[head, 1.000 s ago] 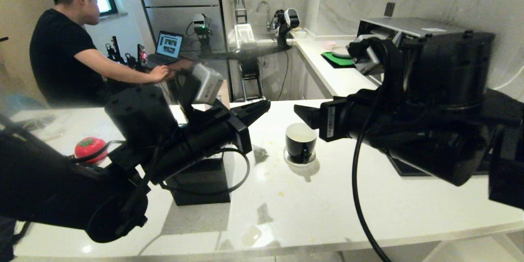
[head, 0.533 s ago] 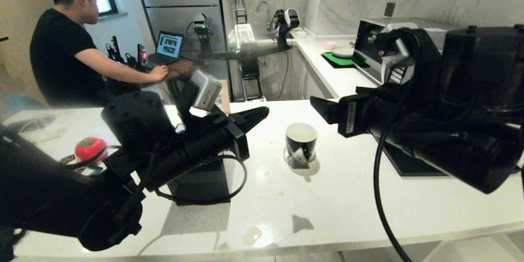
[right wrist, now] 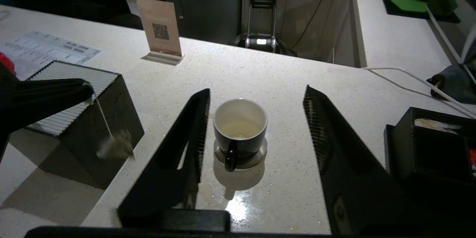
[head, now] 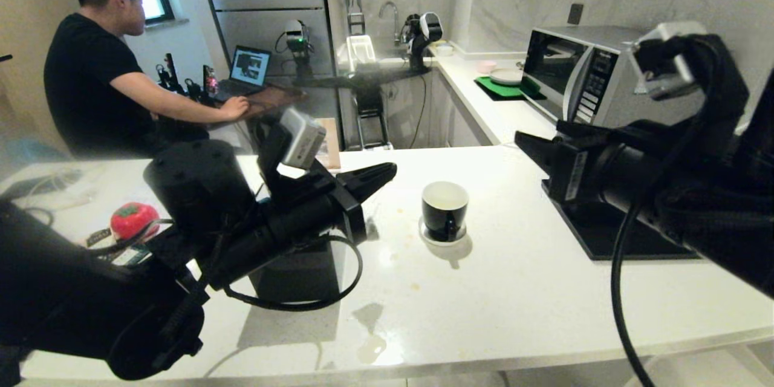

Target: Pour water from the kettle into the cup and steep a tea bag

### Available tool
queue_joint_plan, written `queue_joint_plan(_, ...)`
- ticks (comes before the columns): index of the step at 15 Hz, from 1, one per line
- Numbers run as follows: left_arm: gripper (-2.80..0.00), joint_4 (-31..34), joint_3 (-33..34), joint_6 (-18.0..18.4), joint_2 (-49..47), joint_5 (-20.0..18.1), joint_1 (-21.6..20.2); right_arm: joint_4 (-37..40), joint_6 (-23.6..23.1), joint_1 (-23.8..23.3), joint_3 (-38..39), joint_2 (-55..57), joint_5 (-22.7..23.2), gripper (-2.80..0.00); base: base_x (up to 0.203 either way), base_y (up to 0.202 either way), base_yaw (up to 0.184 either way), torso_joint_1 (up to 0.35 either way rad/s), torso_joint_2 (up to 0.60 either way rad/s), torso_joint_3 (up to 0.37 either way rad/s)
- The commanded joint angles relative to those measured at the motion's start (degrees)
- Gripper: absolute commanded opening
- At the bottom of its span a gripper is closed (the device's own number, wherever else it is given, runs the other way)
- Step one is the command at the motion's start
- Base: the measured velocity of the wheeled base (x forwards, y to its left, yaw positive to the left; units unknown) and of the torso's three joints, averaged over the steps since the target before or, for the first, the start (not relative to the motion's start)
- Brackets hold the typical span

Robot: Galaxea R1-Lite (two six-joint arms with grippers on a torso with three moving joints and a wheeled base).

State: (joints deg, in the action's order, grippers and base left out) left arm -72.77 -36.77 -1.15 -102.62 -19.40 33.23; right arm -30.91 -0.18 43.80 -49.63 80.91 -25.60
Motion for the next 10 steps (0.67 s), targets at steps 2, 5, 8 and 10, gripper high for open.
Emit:
queue_joint_plan(2,-2.80,-0.45,0.12,0.00,0.05,-0.11,0.08,-3.74,-0.17,-3.04,2.95,-2.31,-0.68,-2.80,0.000,0.000,0.000,0.000,0.00,0.000)
queue_joint_plan(5,-2.80,-0.45,0.11,-0.08,-0.12,-0.11,0.52,-6.68,-0.92,-9.29,5.70,-3.89,-0.76,-2.80,0.000,0.000,0.000,0.000,0.00,0.000)
queue_joint_plan(8,-2.80,-0.45,0.03,-0.08,-0.74,-0.11,0.87,-9.14,-2.15,-16.48,10.14,-6.48,-0.83,-2.80,0.000,0.000,0.000,0.000,0.00,0.000)
queue_joint_plan(10,-2.80,-0.45,0.03,-0.08,-1.18,-0.11,1.22,-9.47,-2.85,-20.77,12.76,-8.16,-0.85,-2.80,0.000,0.000,0.000,0.000,0.00,0.000)
